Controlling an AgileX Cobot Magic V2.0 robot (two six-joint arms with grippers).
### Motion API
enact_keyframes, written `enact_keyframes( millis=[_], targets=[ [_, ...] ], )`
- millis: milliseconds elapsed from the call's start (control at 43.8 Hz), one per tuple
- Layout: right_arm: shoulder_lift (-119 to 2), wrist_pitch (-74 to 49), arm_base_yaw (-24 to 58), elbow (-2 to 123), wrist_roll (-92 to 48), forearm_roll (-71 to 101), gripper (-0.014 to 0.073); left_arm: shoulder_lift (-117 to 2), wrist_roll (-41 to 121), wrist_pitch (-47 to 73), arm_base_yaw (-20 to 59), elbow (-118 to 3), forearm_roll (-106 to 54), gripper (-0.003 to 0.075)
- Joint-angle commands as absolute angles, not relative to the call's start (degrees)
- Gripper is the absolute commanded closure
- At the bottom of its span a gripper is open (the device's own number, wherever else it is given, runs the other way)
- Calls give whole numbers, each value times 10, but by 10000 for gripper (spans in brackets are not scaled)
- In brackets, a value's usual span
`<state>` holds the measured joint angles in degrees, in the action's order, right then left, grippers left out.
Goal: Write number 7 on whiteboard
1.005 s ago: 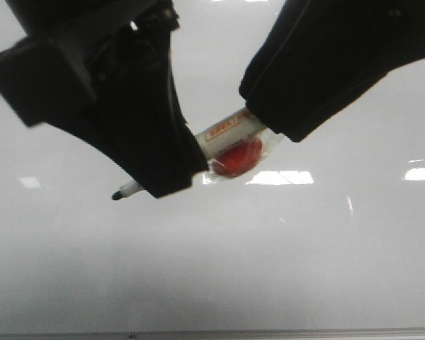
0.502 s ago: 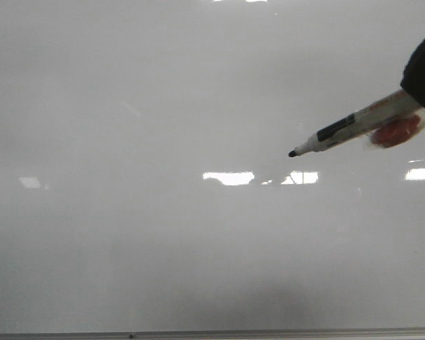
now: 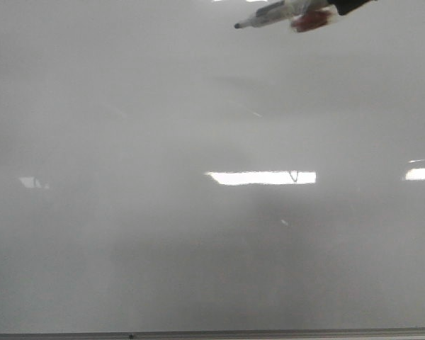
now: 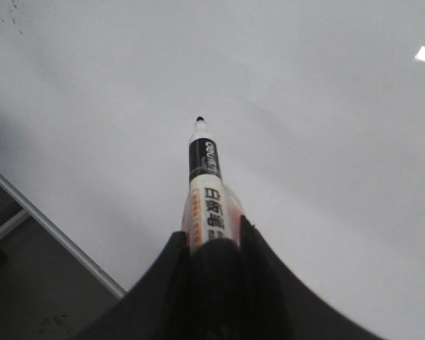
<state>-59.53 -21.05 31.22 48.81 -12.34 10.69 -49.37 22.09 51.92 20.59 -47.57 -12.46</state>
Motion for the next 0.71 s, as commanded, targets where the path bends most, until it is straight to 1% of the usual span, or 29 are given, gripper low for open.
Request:
enact_keyframes(
  millis=[0,69,343,480,685],
  targets=[
    [-627,-173,309,541,-122,113,710,-491,214,486,206,-490,-138,347],
    [-653,-176,309,567,-122,112,710,-491,214,486,206,-490,-138,358],
    [-737,-204,286,643,-122,112,710,-491,214,483,206,-490,-138,357],
    [-762,-199,285,660,-122,112,710,-491,214,481,206,-490,-138,357],
    [-797,-160,282,661,-122,112,710,-491,214,479,206,-490,-138,357]
  ],
)
